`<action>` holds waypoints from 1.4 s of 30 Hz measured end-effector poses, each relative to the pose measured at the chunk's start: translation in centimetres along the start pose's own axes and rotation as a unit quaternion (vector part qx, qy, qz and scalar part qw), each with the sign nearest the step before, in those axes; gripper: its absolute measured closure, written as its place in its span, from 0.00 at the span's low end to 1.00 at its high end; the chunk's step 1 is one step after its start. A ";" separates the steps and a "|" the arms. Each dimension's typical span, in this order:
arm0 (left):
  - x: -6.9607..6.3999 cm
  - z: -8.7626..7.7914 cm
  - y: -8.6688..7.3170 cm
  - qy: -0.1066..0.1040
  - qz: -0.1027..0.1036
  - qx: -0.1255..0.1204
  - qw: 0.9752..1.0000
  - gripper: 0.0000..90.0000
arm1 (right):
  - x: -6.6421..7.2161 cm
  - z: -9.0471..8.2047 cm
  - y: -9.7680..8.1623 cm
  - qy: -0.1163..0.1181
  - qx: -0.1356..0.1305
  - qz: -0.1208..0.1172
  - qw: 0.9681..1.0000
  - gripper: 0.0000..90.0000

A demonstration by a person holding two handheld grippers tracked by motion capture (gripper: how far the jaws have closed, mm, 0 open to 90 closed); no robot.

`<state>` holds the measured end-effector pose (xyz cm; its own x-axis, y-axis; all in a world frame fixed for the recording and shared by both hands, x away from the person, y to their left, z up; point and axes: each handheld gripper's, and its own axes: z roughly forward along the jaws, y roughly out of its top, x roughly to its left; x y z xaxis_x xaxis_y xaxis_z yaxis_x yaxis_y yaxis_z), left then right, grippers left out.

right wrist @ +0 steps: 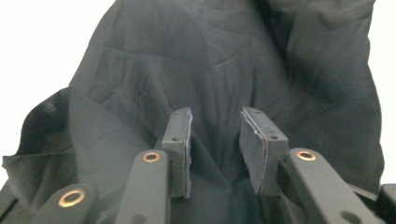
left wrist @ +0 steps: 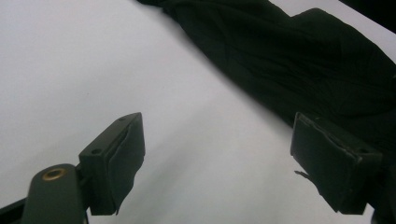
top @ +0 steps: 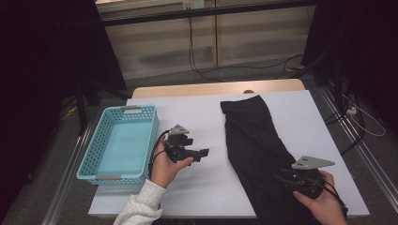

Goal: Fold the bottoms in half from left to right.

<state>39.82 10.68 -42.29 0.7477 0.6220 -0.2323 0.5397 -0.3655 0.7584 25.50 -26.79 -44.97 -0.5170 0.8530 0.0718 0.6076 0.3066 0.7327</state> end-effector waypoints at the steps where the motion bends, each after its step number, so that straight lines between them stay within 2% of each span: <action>1: 0.0 0.0 0.0 0.000 0.000 0.000 1.000 0.20 | 0.1 0.6 0.0 -0.001 0.004 -0.001 1.000 0.72; 5: 0.0 -0.1 0.0 0.002 -0.001 -0.004 1.000 0.20 | 0.1 1.0 -0.4 0.008 0.010 -0.001 1.000 0.75; 6: 0.0 -0.1 0.1 0.001 -0.001 -0.003 1.000 0.20 | 0.1 0.9 -0.5 0.009 0.009 -0.004 1.000 0.81; 7: 0.0 -0.1 0.1 0.001 0.000 -0.003 1.000 0.20 | 0.2 0.4 -0.8 0.020 0.018 -0.011 1.000 0.95; 8: 0.0 -0.1 0.1 0.001 0.000 -0.003 1.000 0.20 | 0.2 0.4 -0.8 0.020 0.018 -0.011 1.000 0.95; 9: 0.0 -0.1 0.0 0.002 0.001 -0.002 1.000 0.20 | 0.2 -0.1 -1.1 0.034 0.026 -0.014 0.999 0.99; 11: 0.0 -0.2 0.0 0.001 0.001 -0.001 1.000 0.20 | 0.3 -0.6 -1.3 0.040 0.034 -0.011 0.999 0.99; 13: 0.0 -0.3 0.1 0.002 -0.002 -0.002 1.000 0.20 | 0.3 -0.8 -1.4 0.036 0.036 -0.013 0.999 0.99; 14: 0.0 -0.4 0.1 0.004 -0.002 -0.004 1.000 0.20 | 0.3 -1.0 -1.3 0.032 0.034 -0.014 0.999 0.98; 15: 0.1 -0.5 0.1 0.003 -0.002 -0.006 1.000 0.20 | 0.2 -1.1 -0.9 0.021 0.017 -0.011 1.000 0.88; 16: 0.1 -0.5 0.1 0.003 -0.002 -0.006 1.000 0.20 | 0.2 -1.1 -0.9 0.021 0.017 -0.011 1.000 0.88; 17: 0.2 -0.6 0.1 0.004 -0.002 -0.004 1.000 0.19 | 0.2 -0.9 -0.2 0.017 0.006 -0.008 1.000 0.82; 19: 0.3 -0.6 0.0 0.004 -0.005 -0.002 1.000 0.19 | 0.3 -0.6 0.1 0.013 0.003 -0.008 1.000 0.78; 22: 0.4 -0.8 -0.2 0.005 -0.007 0.000 1.000 0.18 | 0.3 0.4 1.4 0.003 -0.003 -0.005 1.000 0.68; 23: 0.5 -0.9 -0.3 0.007 -0.008 -0.002 1.000 0.18 | 0.2 1.2 2.4 -0.001 -0.007 0.000 1.000 0.65; 24: 0.5 -0.9 -0.3 0.007 -0.008 -0.002 1.000 0.18 | 0.2 1.2 2.4 -0.001 -0.007 0.000 1.000 0.65; 25: 0.6 -1.1 -0.4 0.006 -0.007 -0.001 1.000 0.18 | 0.2 2.0 3.5 -0.004 -0.015 0.009 1.000 0.60; 26: 0.6 -1.2 -0.4 0.008 -0.008 -0.001 1.000 0.18 | 0.2 2.0 3.5 -0.004 -0.015 0.009 1.000 0.60; 28: 0.8 -1.5 -0.6 0.010 -0.009 -0.002 1.000 0.18 | 0.2 2.9 4.7 -0.006 -0.023 0.015 1.000 0.56; 29: 0.9 -1.6 -0.7 0.011 -0.012 -0.002 1.000 0.18 | 0.3 3.8 5.9 -0.010 -0.023 0.011 1.000 0.51; 30: 1.0 -1.7 -0.7 0.011 -0.010 0.000 1.000 0.18 | 0.3 3.8 5.9 -0.010 -0.023 0.011 1.000 0.51; 31: 1.0 -1.9 -0.8 0.013 -0.012 -0.001 1.000 0.17 | 0.4 4.7 7.0 -0.013 -0.022 0.016 1.000 0.47; 33: 1.1 -2.1 -1.0 0.012 -0.014 -0.002 1.000 0.17 | 0.4 5.6 7.9 -0.026 -0.027 0.037 0.999 0.42; 34: 1.1 -2.1 -1.0 0.012 -0.014 -0.002 1.000 0.17 | 0.4 5.6 7.9 -0.026 -0.027 0.037 0.999 0.42; 36: 1.1 -2.5 -1.1 0.015 -0.014 -0.003 1.000 0.17 | 0.3 6.7 9.0 -0.048 -0.031 0.049 0.997 0.36; 40: 1.3 -2.8 -1.3 0.020 -0.018 -0.005 1.000 0.17 | 0.2 8.0 10.0 -0.049 -0.025 0.052 0.997 0.34; 42: 1.4 -2.9 -1.5 0.020 -0.021 -0.003 1.000 0.17 | 0.4 8.8 10.6 -0.051 -0.011 0.044 0.998 0.33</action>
<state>38.99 14.10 -41.99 0.7086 0.6635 -0.2401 0.5676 -0.3340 0.7525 37.09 -19.51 -43.15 -0.3979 0.9149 0.0681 0.6341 0.2206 0.7411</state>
